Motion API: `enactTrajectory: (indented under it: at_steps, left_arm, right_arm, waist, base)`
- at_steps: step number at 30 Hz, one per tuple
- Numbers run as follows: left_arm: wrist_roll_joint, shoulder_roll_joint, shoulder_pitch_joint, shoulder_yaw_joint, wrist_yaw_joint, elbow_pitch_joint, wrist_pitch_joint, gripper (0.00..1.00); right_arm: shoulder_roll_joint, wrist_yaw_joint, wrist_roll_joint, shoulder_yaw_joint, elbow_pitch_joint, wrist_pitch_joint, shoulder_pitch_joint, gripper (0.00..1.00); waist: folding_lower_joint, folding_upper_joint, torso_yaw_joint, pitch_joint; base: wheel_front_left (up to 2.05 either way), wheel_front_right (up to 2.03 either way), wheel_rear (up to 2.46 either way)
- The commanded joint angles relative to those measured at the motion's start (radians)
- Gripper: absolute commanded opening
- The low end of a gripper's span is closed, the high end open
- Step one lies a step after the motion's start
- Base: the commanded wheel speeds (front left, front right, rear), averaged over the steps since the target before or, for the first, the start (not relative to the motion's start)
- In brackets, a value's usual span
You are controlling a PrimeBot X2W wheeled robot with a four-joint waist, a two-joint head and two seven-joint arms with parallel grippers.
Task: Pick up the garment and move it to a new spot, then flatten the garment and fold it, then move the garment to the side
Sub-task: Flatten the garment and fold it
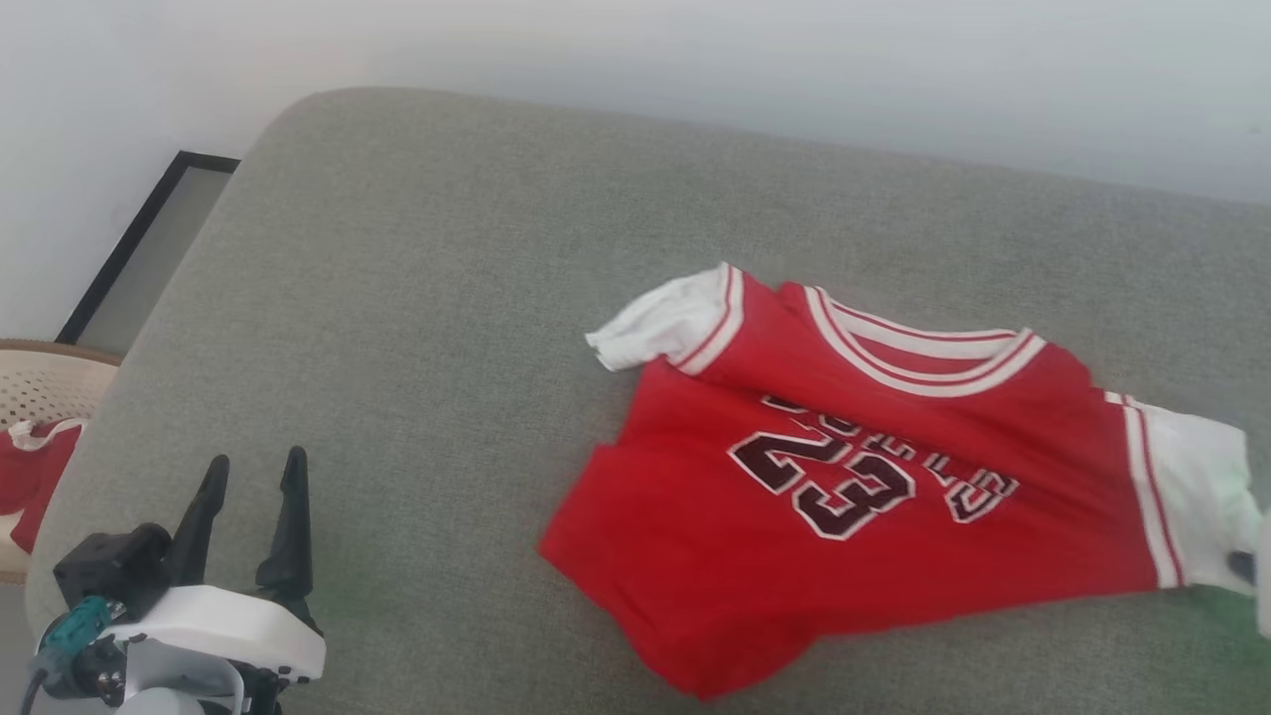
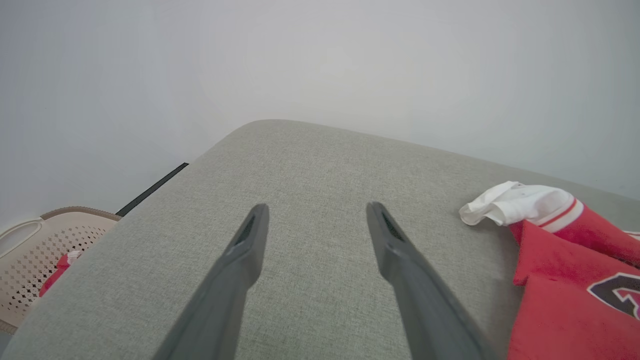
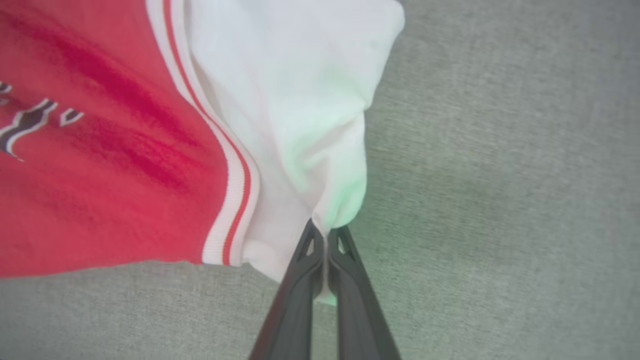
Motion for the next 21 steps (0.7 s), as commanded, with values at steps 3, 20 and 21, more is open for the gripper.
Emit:
enactTrajectory:
  at_steps: [3, 20, 21]
  left_arm:
    - [-0.002, 0.001, 0.005, -0.002, 0.006, 0.0, 0.0, 1.0]
    - [-0.033, 0.08, -0.066, -0.03, -0.036, -0.065, 0.156, 1.0]
    - [-0.037, 0.091, -0.077, -0.033, -0.041, -0.071, 0.181, 1.0]
  right_arm:
    - [0.026, 0.0, -0.027, -0.051, 0.023, 0.0, 0.011, 0.0]
    - [0.134, 0.0, -0.106, -0.086, 0.051, -0.059, -0.07, 1.0]
    - [0.136, 0.0, -0.104, -0.088, 0.037, -0.068, -0.073, 1.0]
  waist:
    - [0.0, -0.0001, -0.001, 0.002]
    - [0.0, -0.0001, -0.076, -0.034]
    - [0.0, -0.0001, -0.086, -0.036]
  base:
    - [0.0, 0.0, 0.0]
    - [0.0, 0.0, 0.0]
    - [0.0, 0.0, 0.0]
